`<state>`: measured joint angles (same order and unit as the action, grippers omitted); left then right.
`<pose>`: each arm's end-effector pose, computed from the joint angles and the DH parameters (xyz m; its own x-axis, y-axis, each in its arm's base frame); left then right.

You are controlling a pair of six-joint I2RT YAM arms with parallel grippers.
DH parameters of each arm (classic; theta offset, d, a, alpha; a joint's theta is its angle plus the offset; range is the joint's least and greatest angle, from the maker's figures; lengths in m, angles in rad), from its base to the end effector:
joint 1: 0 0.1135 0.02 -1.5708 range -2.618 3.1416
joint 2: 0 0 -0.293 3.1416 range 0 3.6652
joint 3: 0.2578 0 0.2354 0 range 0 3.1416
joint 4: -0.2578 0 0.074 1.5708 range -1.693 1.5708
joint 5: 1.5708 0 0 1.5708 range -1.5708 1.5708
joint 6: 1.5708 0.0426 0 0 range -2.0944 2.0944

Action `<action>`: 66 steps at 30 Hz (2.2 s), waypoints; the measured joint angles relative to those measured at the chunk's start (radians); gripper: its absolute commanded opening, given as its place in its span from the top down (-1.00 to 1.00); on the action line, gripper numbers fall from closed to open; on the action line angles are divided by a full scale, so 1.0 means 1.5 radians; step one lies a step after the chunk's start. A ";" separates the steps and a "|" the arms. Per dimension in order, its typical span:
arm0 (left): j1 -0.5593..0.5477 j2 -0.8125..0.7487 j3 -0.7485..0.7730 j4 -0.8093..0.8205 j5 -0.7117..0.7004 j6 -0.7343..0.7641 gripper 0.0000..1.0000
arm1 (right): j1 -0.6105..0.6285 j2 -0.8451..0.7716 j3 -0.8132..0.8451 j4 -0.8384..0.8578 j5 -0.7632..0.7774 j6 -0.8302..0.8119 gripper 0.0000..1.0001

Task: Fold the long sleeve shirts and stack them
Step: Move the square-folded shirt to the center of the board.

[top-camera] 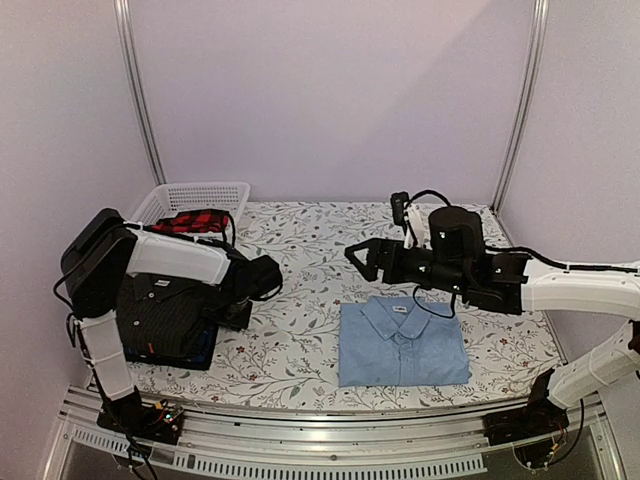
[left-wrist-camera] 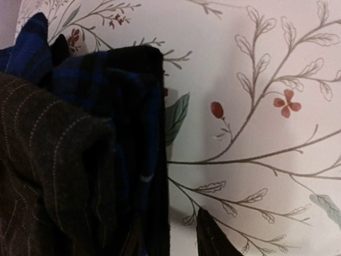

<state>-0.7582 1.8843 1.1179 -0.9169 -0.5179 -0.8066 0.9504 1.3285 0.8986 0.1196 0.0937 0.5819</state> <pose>0.2349 -0.1934 0.1673 -0.9597 0.0450 -0.2775 -0.0795 0.9034 0.4214 0.1733 0.2357 0.3221 -0.5651 0.1504 -0.8112 -0.5359 0.6807 0.4995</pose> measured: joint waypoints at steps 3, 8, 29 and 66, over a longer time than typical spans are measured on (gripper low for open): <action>0.004 0.009 0.003 -0.003 -0.013 0.002 0.44 | 0.000 -0.001 -0.005 0.001 0.000 -0.003 -0.58; 0.014 0.017 0.004 -0.005 -0.026 0.001 0.62 | 0.000 -0.008 -0.012 0.001 0.000 -0.005 -0.52; 0.024 0.031 0.092 -0.014 0.016 0.050 1.00 | -0.001 -0.037 -0.028 0.002 0.019 -0.012 -0.31; -0.002 0.489 0.831 0.240 0.347 0.273 1.00 | -0.001 -0.099 -0.046 -0.084 0.127 -0.034 -0.37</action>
<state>-0.7612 2.6183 2.3642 -0.5564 0.0025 -0.3969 0.9485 1.1805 0.8303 -0.0063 0.2844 0.5316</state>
